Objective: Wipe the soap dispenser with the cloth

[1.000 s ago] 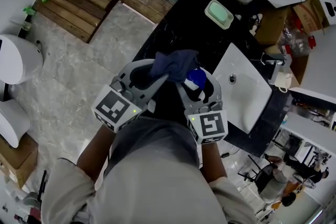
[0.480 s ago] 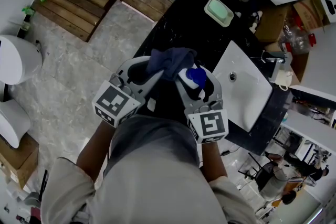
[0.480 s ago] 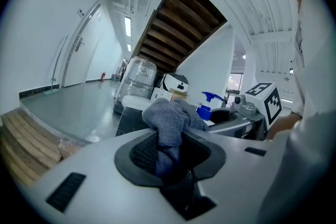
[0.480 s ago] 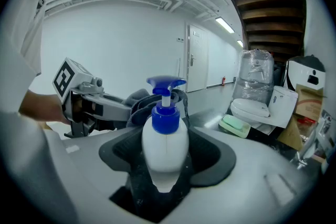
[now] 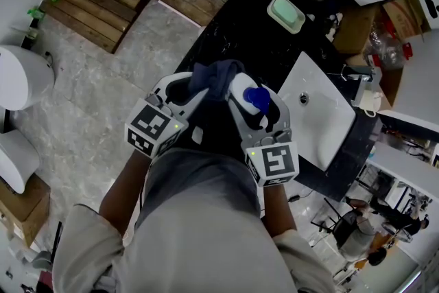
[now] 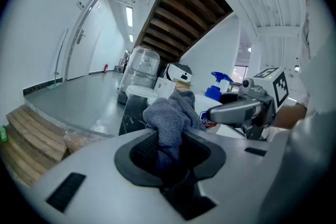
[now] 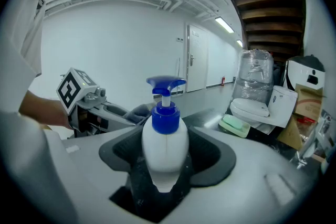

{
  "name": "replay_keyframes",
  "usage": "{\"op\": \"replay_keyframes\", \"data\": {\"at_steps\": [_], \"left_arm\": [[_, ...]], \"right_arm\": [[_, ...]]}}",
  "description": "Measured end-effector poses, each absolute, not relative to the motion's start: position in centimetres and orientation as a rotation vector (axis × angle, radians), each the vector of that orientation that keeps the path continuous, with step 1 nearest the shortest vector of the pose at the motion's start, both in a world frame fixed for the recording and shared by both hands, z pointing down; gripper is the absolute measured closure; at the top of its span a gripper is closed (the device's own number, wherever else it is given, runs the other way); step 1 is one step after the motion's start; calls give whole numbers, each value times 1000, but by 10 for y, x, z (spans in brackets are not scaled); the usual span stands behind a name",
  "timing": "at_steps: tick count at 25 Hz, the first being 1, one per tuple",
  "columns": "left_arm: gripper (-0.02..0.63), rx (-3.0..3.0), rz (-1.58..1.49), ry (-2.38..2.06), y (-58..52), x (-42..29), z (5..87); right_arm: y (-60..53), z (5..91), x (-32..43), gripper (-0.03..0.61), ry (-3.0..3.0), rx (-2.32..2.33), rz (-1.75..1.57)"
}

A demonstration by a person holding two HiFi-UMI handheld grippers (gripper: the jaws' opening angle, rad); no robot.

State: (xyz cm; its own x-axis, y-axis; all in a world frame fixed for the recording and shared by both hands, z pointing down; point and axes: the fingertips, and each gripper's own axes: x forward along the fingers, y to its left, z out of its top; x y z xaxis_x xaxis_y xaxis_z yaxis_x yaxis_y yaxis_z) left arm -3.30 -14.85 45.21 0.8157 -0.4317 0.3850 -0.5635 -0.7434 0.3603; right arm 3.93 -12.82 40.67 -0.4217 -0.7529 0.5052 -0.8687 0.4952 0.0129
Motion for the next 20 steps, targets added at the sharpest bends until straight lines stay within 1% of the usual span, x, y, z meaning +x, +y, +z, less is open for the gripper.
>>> {"op": "replay_keyframes", "data": {"at_steps": [7, 20], "left_arm": [[513, 2504, 466, -727, -150, -35, 468], [512, 2502, 500, -759, -160, -41, 476]], "right_arm": [[-128, 407, 39, 328, -2292, 1343, 347], [-129, 407, 38, 328, -2295, 1330, 346]]}}
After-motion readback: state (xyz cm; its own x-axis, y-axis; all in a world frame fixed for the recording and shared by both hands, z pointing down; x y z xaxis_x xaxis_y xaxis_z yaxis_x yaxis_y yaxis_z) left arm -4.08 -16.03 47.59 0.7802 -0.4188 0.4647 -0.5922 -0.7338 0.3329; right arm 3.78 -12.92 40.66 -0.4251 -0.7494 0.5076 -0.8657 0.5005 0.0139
